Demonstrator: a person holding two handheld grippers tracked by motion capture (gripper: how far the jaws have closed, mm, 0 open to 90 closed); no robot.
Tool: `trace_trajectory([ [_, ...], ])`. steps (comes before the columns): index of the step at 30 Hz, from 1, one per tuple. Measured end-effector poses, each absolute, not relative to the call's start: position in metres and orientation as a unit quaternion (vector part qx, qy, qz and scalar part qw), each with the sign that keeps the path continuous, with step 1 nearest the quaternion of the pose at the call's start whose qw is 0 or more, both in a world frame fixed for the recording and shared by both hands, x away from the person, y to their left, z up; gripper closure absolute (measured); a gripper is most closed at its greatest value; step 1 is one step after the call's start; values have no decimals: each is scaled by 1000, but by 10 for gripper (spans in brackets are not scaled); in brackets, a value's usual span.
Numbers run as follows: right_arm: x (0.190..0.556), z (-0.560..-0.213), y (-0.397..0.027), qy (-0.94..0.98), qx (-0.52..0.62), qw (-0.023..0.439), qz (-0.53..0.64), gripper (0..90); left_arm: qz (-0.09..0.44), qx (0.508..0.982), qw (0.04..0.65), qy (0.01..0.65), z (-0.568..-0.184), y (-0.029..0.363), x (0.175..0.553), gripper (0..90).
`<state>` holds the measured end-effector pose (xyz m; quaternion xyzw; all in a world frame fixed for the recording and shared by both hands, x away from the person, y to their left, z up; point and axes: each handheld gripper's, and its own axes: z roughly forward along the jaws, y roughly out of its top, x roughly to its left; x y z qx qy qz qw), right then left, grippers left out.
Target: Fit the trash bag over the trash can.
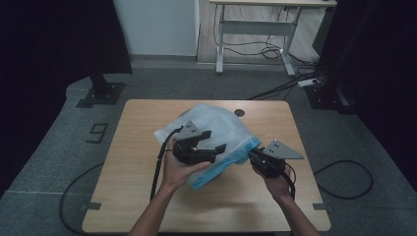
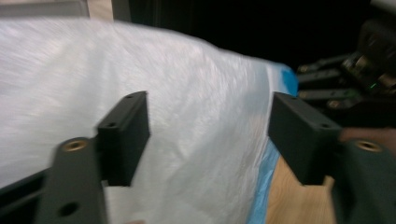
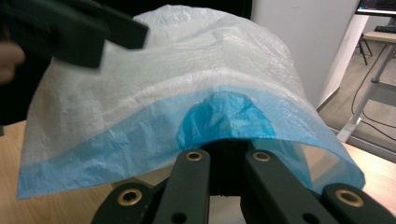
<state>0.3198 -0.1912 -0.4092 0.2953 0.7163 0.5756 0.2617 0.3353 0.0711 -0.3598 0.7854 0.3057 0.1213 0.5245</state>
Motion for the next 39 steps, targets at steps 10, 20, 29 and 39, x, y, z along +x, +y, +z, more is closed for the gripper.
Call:
trace_trajectory([
  [10,316,-402,-187,713,286,260,585,889,119,800,494,319,-373,62,341,419],
  [20,314,-401,-188,713,285,262,584,889,73,794,520,307,-372,66,343,810],
  [29,317,-408,-192,714,295,258,580,890,52,764,565,307,-365,82,346,897],
  [39,321,-410,-198,716,302,268,569,890,94,735,584,333,-351,105,352,899],
])
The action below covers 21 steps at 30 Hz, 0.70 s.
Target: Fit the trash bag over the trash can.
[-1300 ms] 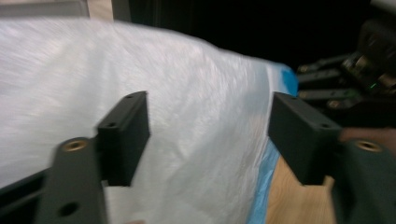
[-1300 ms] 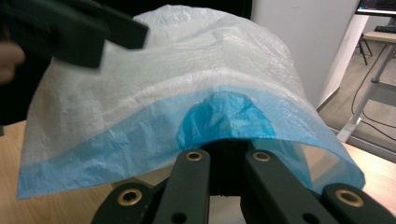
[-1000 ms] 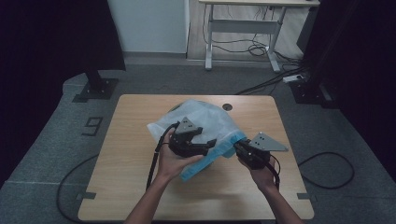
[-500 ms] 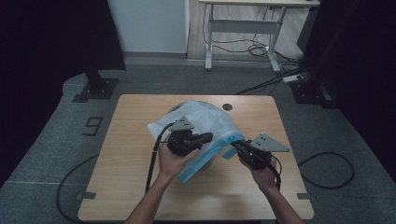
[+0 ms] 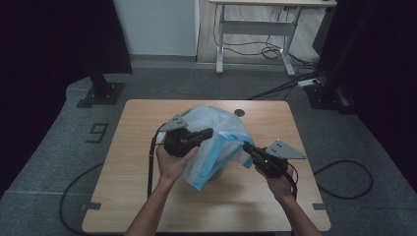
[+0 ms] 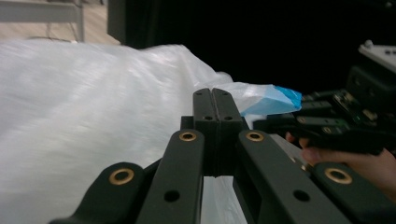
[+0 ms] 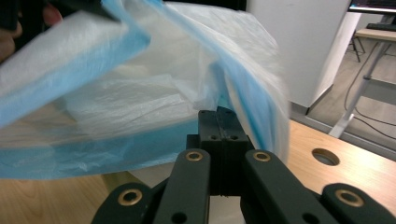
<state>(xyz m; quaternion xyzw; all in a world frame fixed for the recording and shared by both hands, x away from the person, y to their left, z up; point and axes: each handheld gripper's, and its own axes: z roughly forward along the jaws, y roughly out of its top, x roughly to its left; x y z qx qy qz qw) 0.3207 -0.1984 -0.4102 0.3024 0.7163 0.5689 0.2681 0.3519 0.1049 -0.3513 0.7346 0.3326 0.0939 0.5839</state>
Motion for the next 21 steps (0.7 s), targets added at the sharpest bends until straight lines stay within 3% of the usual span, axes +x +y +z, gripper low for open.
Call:
trace_trajectory([
  [13,330,-420,-221,712,339,291,542,889,144,690,601,376,-343,153,360,900],
  [21,338,-414,-228,702,356,319,528,890,142,674,612,389,-343,177,359,900],
])
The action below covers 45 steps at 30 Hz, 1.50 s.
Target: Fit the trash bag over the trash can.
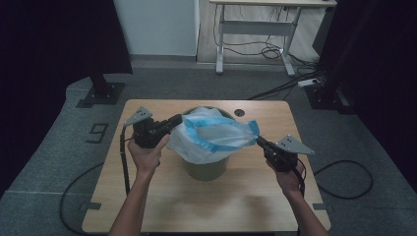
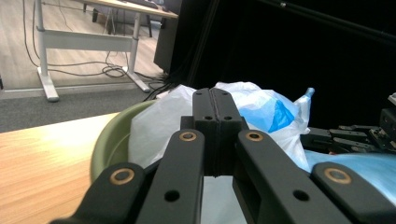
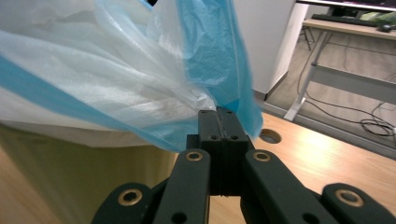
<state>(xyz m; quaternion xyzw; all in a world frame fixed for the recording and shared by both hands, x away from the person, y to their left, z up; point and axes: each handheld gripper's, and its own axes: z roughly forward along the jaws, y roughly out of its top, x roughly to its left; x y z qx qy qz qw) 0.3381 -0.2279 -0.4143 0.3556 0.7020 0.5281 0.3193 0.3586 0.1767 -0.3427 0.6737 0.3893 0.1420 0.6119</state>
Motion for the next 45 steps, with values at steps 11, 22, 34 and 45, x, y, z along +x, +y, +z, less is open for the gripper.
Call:
trace_trajectory([
  [11,345,-386,-242,672,368,346,541,889,133,656,632,391,-331,199,362,900],
  [22,333,-392,-243,672,361,335,553,889,126,661,625,395,-352,212,347,900],
  [34,311,-432,-239,706,351,276,550,889,96,675,615,395,-385,222,330,900],
  [45,317,-465,-232,731,358,236,530,889,85,675,601,421,-411,238,332,900],
])
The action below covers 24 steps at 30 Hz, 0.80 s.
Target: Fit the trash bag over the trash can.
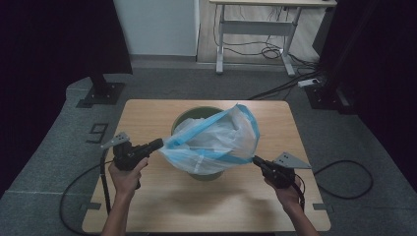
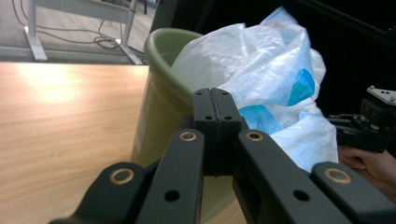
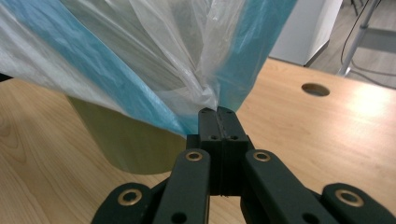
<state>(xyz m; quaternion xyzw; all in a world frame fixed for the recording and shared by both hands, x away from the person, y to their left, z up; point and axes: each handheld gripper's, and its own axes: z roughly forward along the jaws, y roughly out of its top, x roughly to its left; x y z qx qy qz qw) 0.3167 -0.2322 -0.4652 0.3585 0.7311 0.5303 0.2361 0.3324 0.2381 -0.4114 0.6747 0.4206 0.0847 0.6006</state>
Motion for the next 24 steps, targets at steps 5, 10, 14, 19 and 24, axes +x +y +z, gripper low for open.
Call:
trace_trajectory([
  [5,322,-472,-225,739,358,227,523,889,80,680,594,423,-423,240,333,900],
  [10,322,-481,-221,751,354,214,515,889,75,675,595,430,-432,248,330,900],
  [14,323,-484,-222,754,355,208,511,889,72,675,592,434,-435,253,330,900],
  [19,331,-487,-222,756,363,210,503,889,75,674,583,447,-441,257,337,900],
  [24,338,-485,-222,744,373,211,513,889,75,668,594,442,-439,255,340,898],
])
